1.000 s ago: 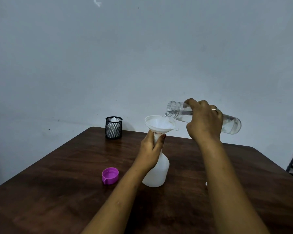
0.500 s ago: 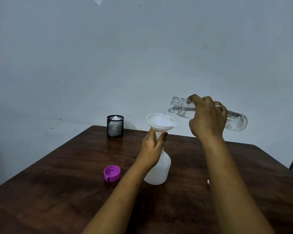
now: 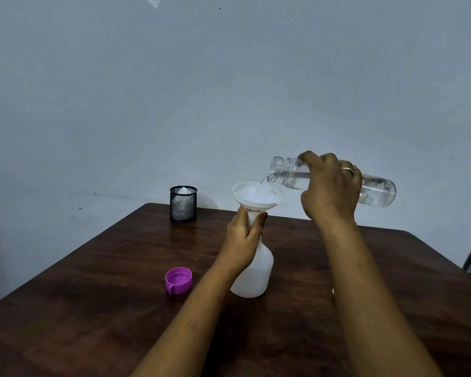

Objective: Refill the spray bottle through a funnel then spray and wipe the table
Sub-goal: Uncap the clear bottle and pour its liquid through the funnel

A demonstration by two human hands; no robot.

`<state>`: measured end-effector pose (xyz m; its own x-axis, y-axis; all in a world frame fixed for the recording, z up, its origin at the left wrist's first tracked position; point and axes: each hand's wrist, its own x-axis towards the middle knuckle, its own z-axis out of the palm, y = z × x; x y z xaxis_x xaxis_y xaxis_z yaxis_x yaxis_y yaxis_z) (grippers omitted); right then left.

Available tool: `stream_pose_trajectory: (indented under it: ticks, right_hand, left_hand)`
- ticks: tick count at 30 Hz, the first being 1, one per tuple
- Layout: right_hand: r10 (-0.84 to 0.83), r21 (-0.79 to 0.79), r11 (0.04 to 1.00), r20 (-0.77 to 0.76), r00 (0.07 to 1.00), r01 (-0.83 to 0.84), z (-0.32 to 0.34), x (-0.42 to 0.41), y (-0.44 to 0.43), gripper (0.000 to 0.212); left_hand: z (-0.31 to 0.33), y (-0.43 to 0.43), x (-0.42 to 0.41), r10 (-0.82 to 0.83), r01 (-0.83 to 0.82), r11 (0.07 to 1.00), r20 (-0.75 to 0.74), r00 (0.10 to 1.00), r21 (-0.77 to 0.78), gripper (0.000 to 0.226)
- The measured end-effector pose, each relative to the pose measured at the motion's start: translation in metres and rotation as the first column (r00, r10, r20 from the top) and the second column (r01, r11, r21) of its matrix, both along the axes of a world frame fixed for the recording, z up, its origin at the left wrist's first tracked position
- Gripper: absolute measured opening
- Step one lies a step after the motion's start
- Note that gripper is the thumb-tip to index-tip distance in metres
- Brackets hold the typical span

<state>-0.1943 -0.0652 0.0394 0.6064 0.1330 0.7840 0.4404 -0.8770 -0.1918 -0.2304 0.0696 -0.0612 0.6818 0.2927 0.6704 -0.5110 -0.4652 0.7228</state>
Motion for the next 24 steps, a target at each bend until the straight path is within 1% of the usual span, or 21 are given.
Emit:
stream_pose_trajectory:
  ticks: [24]
  right_hand:
    - [-0.001, 0.019, 1.000, 0.009, 1.000, 0.001, 0.0029, 0.0002, -0.0038, 0.065]
  left_hand:
    - [-0.0030, 0.0024, 0.0026, -0.006, 0.006, 1.000, -0.006, 1.000, -0.004, 0.008]
